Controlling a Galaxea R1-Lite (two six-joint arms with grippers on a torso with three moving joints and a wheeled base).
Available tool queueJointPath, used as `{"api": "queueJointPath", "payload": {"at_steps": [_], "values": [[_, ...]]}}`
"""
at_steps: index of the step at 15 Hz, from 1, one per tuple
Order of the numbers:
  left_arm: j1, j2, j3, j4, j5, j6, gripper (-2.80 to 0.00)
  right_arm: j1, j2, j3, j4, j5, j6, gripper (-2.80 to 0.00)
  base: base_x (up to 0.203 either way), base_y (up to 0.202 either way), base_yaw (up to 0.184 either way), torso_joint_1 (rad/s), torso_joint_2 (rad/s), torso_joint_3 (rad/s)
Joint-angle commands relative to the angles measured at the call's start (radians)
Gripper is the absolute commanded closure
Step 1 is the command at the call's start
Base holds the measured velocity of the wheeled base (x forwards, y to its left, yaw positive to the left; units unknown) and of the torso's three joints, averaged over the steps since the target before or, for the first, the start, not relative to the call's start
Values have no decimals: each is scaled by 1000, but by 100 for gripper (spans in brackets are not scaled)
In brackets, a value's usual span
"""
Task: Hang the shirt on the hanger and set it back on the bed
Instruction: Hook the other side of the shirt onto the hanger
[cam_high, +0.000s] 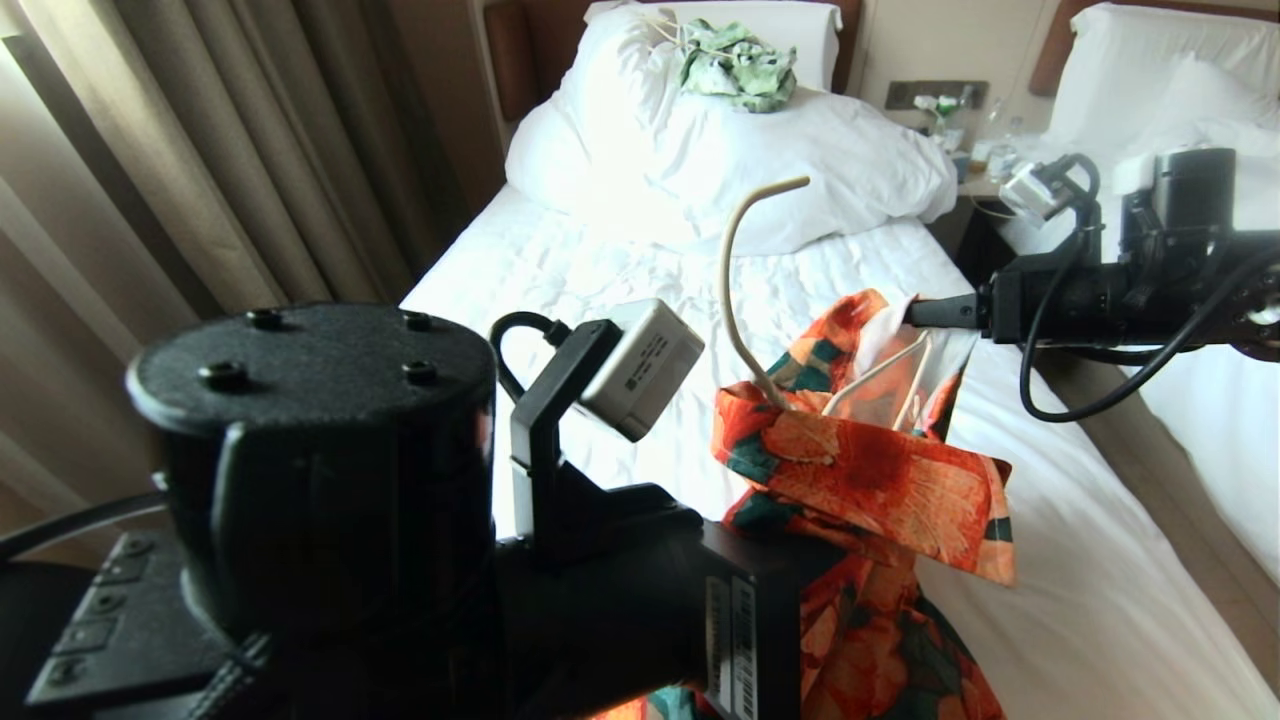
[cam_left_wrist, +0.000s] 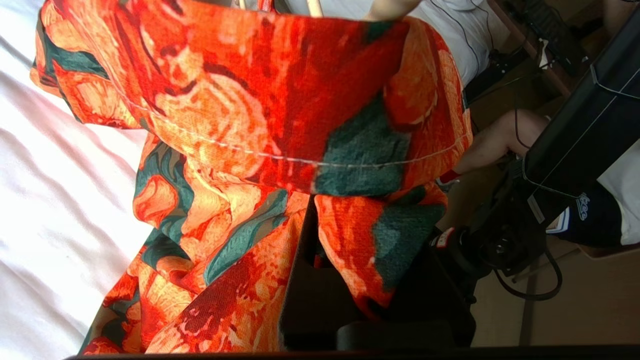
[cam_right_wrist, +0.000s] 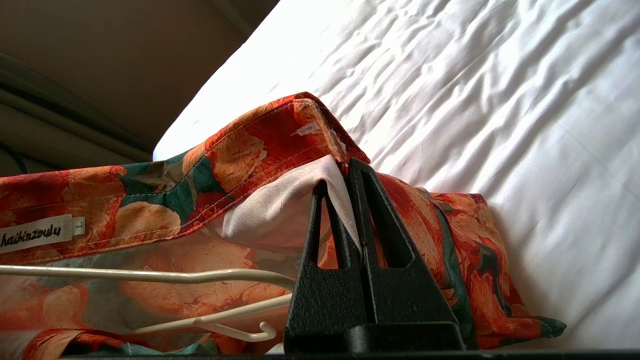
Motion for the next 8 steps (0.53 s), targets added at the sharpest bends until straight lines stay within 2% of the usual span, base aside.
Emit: {"api": "queueJointPath", "payload": {"at_steps": [1, 8], "values": [[0, 13, 0, -2, 0, -14, 0, 8, -4, 1, 0, 5, 0, 0, 0, 0, 0, 0, 0, 0], [34, 33, -12, -7, -4, -10, 0, 37, -107, 18, 1, 6, 8, 0, 0, 0, 0, 0, 0, 0]]}}
